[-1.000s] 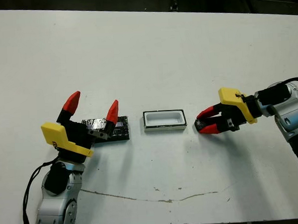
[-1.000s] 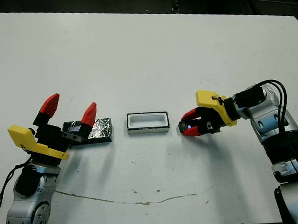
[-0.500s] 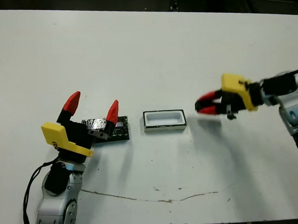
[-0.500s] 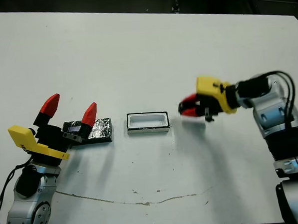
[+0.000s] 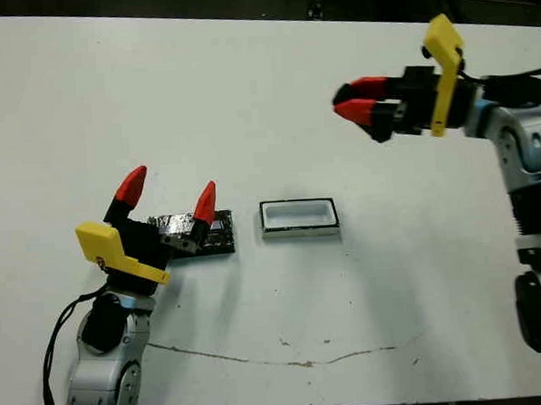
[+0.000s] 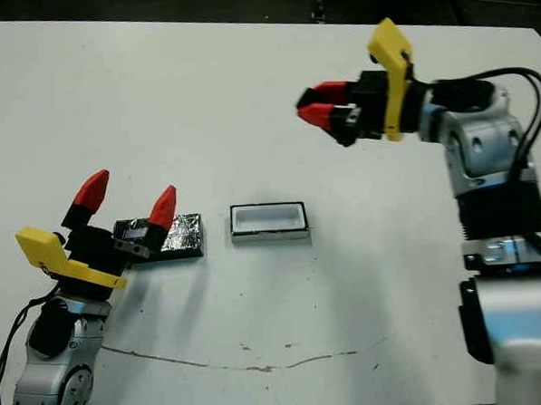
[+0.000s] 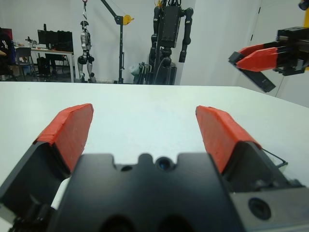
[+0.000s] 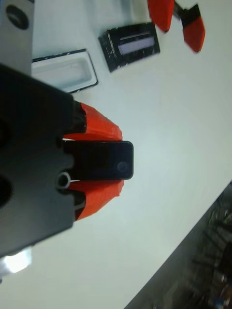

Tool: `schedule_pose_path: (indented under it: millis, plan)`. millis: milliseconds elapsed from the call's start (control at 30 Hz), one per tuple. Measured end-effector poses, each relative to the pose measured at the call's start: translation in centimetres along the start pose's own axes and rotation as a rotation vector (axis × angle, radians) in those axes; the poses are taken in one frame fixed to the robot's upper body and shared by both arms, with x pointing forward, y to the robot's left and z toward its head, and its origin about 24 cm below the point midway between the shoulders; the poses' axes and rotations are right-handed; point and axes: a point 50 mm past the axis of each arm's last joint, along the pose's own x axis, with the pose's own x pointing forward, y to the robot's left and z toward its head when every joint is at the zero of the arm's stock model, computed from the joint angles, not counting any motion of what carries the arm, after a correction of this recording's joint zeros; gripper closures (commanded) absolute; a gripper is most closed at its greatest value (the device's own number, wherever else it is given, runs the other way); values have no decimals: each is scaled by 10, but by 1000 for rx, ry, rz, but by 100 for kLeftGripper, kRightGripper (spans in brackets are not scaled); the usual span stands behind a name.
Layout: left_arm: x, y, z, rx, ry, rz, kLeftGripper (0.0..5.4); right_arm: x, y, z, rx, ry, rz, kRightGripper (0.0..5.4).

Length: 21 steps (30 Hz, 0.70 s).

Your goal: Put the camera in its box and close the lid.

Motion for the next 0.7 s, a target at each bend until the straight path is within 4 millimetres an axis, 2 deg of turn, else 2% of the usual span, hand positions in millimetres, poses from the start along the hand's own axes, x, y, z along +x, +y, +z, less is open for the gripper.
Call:
schedule_pose_path:
  millis: [300,467,700]
  plan:
    - [-1,-1,-1,-6,3,-2,0,34,24,-6,51,41,140,375]
    - [-1,-1,-1,-7,3,-1,0,40,37,-19,87,89,178,375]
    - [-1,-1,-1,-8,3,-3,0,45,49,-19,59,133,221,375]
